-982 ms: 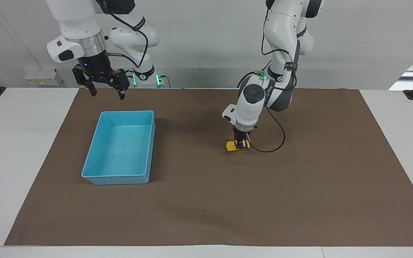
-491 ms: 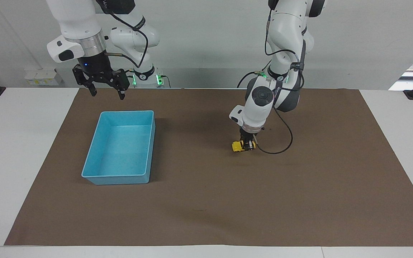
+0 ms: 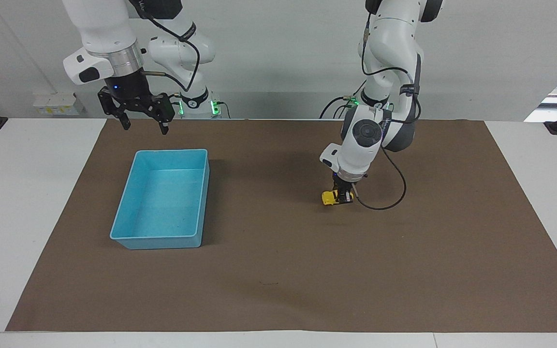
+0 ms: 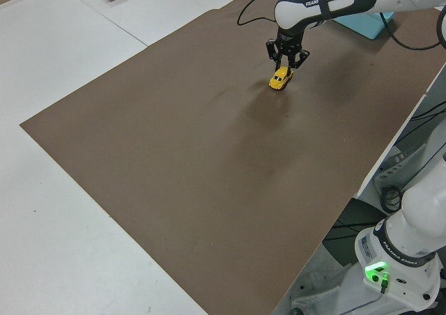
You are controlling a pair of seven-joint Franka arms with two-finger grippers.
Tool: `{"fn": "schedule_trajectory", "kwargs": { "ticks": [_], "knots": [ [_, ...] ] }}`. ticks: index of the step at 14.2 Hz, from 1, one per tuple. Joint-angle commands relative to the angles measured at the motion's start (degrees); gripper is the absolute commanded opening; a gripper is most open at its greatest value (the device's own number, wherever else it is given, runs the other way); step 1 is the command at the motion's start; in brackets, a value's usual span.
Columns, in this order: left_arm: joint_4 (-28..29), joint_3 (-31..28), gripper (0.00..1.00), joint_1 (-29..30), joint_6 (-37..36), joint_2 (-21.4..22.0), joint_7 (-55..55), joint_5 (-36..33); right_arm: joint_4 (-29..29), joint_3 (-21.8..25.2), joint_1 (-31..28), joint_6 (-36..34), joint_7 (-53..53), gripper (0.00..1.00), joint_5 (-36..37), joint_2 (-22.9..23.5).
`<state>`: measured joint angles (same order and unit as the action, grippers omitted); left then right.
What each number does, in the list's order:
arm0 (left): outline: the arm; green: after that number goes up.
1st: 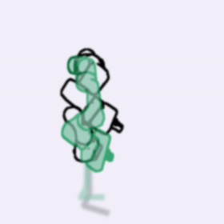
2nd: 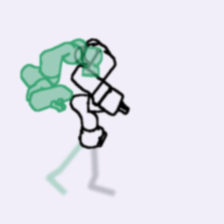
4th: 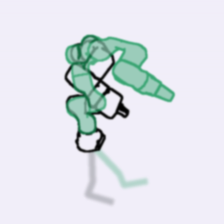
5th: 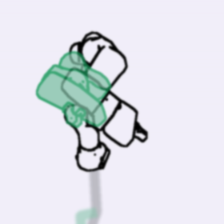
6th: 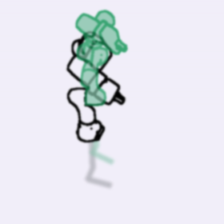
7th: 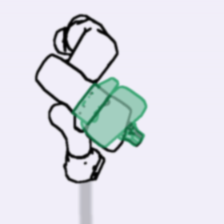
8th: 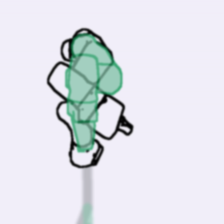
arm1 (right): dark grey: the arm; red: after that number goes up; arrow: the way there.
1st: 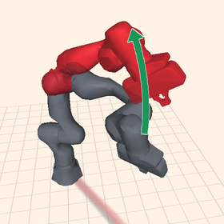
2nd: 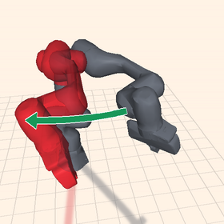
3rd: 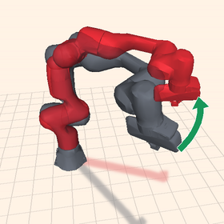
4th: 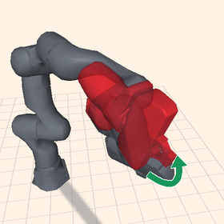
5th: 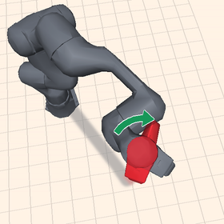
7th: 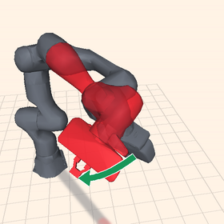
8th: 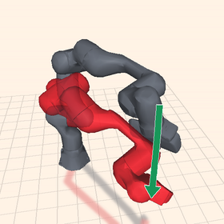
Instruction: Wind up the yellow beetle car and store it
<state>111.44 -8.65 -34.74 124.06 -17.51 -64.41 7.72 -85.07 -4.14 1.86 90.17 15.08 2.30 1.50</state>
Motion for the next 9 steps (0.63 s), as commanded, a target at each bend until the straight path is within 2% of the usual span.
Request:
{"fn": "schedule_trajectory", "kwargs": {
  "ticks": [1,9],
  "knots": [
    [2.11,-0.4,0.0,1.95,2.68,-1.39,-3.09,-1.22,0.0,0.1,-0.45,-0.26,0.12,1.0,-1.68,-0.53],
    [2.9,-0.31,0.0,4.85,1.36,-0.6,-9.16,-1.22,0.0,0.1,-0.45,-0.26,0.12,1.0,-1.68,-0.53]
  ]
}}
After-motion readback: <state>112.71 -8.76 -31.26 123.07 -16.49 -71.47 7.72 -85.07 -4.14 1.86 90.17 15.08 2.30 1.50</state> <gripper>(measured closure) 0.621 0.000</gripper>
